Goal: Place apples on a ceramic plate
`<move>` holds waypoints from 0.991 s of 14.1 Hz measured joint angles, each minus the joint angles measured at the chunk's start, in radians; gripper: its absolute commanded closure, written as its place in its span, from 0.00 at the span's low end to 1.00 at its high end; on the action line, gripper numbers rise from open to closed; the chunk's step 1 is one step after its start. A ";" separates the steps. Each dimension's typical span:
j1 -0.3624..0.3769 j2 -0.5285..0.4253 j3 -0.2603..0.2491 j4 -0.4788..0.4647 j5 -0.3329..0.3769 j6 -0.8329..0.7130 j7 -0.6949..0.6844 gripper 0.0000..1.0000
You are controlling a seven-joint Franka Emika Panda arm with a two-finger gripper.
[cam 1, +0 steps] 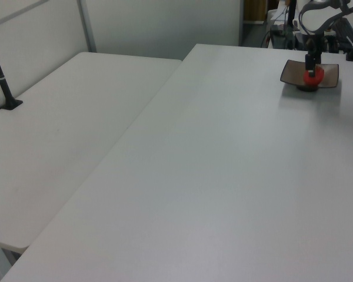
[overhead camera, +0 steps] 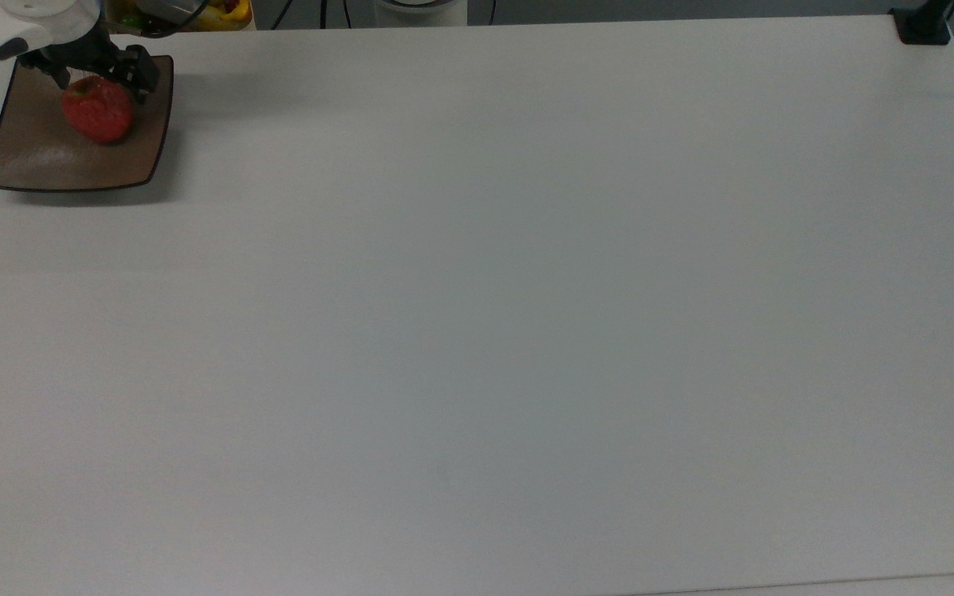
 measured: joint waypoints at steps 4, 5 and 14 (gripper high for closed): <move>0.011 -0.008 0.010 0.018 0.005 0.000 0.000 0.00; 0.028 -0.024 0.014 0.032 0.023 0.000 0.001 0.00; 0.137 -0.212 0.183 0.164 0.173 -0.246 0.176 0.00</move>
